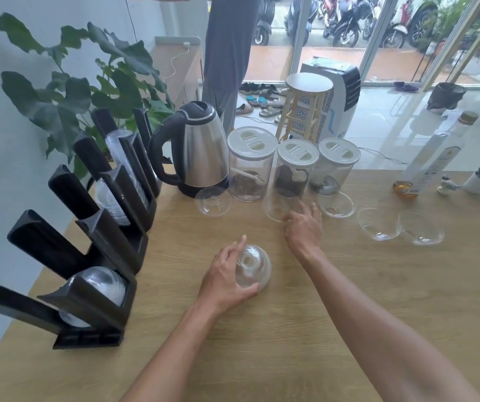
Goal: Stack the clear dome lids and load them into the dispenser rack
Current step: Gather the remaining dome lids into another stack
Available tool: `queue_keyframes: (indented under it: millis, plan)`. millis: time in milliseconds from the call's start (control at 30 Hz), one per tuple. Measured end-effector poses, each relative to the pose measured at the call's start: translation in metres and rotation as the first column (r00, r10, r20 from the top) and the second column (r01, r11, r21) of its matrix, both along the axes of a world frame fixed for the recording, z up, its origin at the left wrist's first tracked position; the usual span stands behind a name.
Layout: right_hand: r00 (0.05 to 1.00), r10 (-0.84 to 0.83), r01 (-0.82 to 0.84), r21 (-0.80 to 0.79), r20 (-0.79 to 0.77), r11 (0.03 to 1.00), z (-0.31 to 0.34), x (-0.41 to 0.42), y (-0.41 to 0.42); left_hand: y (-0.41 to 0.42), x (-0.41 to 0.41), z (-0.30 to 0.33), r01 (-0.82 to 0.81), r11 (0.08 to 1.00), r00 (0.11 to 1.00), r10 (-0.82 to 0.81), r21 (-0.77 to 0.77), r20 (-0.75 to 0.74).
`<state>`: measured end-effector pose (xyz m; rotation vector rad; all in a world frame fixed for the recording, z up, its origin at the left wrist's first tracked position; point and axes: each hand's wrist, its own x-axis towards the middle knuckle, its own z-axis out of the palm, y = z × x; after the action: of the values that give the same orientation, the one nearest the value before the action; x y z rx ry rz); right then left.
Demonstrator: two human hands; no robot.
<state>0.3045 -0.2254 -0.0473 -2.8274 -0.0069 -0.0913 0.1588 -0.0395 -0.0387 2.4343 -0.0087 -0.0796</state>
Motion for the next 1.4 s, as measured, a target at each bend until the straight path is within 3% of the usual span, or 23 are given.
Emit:
queue_keyframes:
  millis: [67, 133, 267, 367, 500, 567, 633, 700, 767, 933, 1033, 1167, 1400]
  plan:
    - [0.998, -0.001, -0.003, 0.061, 0.068, 0.998, -0.002, -0.011, -0.004, 0.0, 0.001, 0.0, 0.003, 1.0, 1.0, -0.003, -0.029, -0.008]
    - [0.994, -0.015, -0.011, 0.233, 0.108, 0.972, 0.006, -0.033, -0.006, 0.001, -0.001, 0.003, -0.028, 0.996, 1.0, 0.027, -0.079, -0.006]
    - [0.997, -0.05, 0.005, 0.557, 0.065, 0.83, 0.037, -0.074, -0.004, 0.005, -0.003, 0.014, -0.099, 0.982, 0.993, 0.107, -0.16, 0.046]
    - [0.997, -0.021, 0.072, 0.842, -0.071, 0.535, 0.063, -0.094, -0.004, 0.005, 0.0, 0.027, -0.107, 0.973, 0.983, 0.134, -0.206, 0.122]
    - [0.976, 0.159, 0.133, 0.985, -0.149, 0.107, 0.088, -0.11, -0.002, -0.002, 0.003, 0.047, -0.074, 0.959, 0.973, 0.131, -0.275, 0.192]
    - [0.949, 0.232, 0.222, 0.975, -0.212, -0.018, 0.088, -0.112, -0.002, -0.005, 0.004, 0.052, -0.08, 0.951, 0.964, 0.149, -0.298, 0.219]
    - [0.919, 0.283, 0.3, 0.953, -0.276, -0.045, 0.083, -0.114, -0.002, -0.005, 0.002, 0.052, -0.102, 0.951, 0.958, 0.173, -0.29, 0.23]
    - [0.892, 0.315, 0.342, 0.94, -0.325, -0.001, 0.077, -0.116, -0.001, -0.003, -0.002, 0.048, -0.122, 0.952, 0.957, 0.188, -0.28, 0.222]
    - [0.882, 0.302, 0.345, 0.933, -0.361, 0.105, 0.07, -0.117, -0.001, 0.002, -0.007, 0.039, -0.144, 0.957, 0.959, 0.198, -0.252, 0.203]
    - [0.915, 0.101, 0.28, 0.793, -0.392, 0.541, 0.062, -0.107, 0.009, 0.012, -0.017, 0.017, -0.109, 0.986, 0.984, 0.125, -0.124, 0.129]
    - [0.856, 0.151, 0.23, 0.625, -0.494, 0.746, 0.065, -0.099, 0.026, 0.011, -0.015, 0.01, -0.096, 0.99, 0.993, 0.103, -0.104, 0.061]
    - [0.824, 0.131, 0.203, 0.503, -0.552, 0.84, 0.065, -0.091, 0.044, 0.007, -0.011, 0.003, -0.09, 0.988, 0.996, 0.093, -0.128, 0.012]
    - [0.834, 0.048, 0.207, 0.392, -0.549, 0.896, 0.069, -0.088, 0.055, 0.009, -0.008, -0.003, -0.099, 0.976, 0.995, 0.099, -0.194, -0.012]
